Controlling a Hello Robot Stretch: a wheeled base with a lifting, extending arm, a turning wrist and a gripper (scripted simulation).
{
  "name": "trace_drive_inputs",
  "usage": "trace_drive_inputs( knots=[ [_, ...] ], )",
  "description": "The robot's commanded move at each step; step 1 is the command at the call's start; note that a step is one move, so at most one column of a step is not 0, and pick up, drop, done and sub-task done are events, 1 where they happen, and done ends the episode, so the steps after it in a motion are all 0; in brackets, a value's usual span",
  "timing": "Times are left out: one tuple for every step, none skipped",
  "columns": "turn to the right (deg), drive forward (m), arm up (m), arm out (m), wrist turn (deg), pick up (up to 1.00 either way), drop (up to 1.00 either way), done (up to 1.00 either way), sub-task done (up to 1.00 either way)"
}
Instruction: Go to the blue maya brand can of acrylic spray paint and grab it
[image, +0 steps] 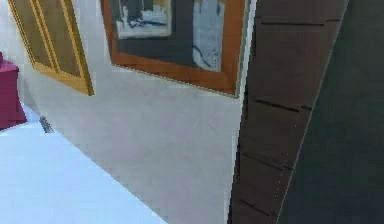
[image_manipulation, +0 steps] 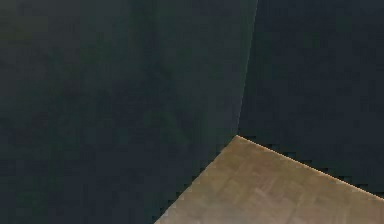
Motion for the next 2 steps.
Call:
trace_drive_inputs(
  knots=[
    [-39.0,0.00,0.00,0.00,0.0,0.00,0.00,0.00,0.00],
    [0.0,0.35,0.00,0.00,0.0,0.00,0.00,0.00,0.00]
  ],
)
